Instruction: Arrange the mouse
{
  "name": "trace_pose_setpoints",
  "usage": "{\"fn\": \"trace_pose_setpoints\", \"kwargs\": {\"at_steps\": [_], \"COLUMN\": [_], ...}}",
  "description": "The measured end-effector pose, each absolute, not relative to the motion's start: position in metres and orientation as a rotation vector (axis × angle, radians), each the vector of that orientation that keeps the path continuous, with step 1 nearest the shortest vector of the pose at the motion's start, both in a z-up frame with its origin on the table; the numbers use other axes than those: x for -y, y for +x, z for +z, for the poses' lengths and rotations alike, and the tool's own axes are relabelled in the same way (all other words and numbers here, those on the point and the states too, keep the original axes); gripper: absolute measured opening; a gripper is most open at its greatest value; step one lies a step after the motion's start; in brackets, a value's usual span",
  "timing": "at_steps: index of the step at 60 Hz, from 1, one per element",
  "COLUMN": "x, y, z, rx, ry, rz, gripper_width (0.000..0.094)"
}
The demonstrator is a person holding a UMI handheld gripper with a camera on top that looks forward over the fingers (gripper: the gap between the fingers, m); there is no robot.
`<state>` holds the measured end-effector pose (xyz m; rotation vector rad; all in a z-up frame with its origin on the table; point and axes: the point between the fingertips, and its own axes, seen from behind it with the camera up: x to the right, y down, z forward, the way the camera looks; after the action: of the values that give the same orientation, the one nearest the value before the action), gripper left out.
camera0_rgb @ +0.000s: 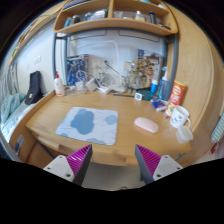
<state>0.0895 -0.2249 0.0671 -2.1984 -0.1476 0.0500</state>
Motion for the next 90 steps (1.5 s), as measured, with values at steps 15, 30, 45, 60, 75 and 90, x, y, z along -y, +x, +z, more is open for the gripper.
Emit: {"fn": "trace_pose_setpoints", "kwargs": {"at_steps": [15,30,45,60,75,90], "x": [0.164,0.091,0.032,0.002,0.000,0.008], "y": [0.210,0.237,0.246,0.272,0.284,0.285], "z": [0.026,-0.010,-0.012,-0.018,-0.021,-0.024], "rx": [0.063,0.135,0.126,-0.020,-0.087,-0.154], "ry": [-2.229,-2.280,-2.293,-2.332,-2.342,-2.386], "rz": [-0.049,0.022,0.095,0.107,0.036,0.023], "gripper_width": [0.0857,0.0850,0.0846,0.0681,0.0455,0.0277]}}
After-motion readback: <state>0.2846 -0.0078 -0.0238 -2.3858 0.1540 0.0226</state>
